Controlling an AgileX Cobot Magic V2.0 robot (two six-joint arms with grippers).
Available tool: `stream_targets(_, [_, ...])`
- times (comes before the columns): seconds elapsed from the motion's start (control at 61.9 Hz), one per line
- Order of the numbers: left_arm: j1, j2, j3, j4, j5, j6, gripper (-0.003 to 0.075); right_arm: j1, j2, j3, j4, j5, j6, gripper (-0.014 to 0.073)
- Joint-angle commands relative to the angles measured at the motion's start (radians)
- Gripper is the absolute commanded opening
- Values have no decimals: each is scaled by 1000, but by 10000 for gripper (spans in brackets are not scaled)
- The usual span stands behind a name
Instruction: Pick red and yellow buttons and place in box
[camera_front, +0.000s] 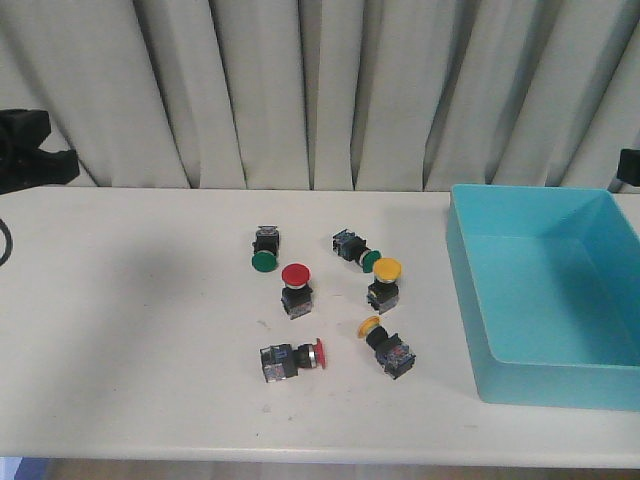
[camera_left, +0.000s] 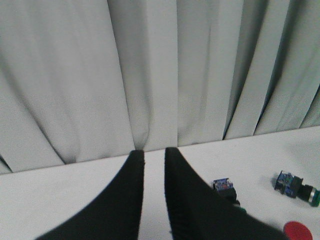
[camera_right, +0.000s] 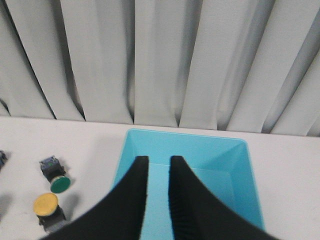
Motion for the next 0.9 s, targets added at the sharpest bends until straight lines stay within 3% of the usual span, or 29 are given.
stream_targets(0.0, [-12, -1, -77, -6, -14, 3, 295, -2, -10, -34, -4, -48, -62, 350])
stream_targets(0.129, [-36, 37, -134, -6, 57, 5, 515, -2, -10, -33, -4, -56, -62, 607])
stream_targets(0.258, [-44, 76, -134, -7, 78, 2, 637, -2, -10, -32, 6, -63, -54, 726])
stream_targets(0.517, [-61, 151, -175, -103, 146, -49, 607, -2, -10, -32, 48, -46, -52, 701])
stream_targets(0.694, [-190, 291, -394, -122, 316, 152, 580, 74, -3, -32, 120, -31, -156, 680])
stream_targets(0.888, [-261, 506, -658, -237, 497, 154, 580, 155, 109, -32, 123, -14, -134, 671])
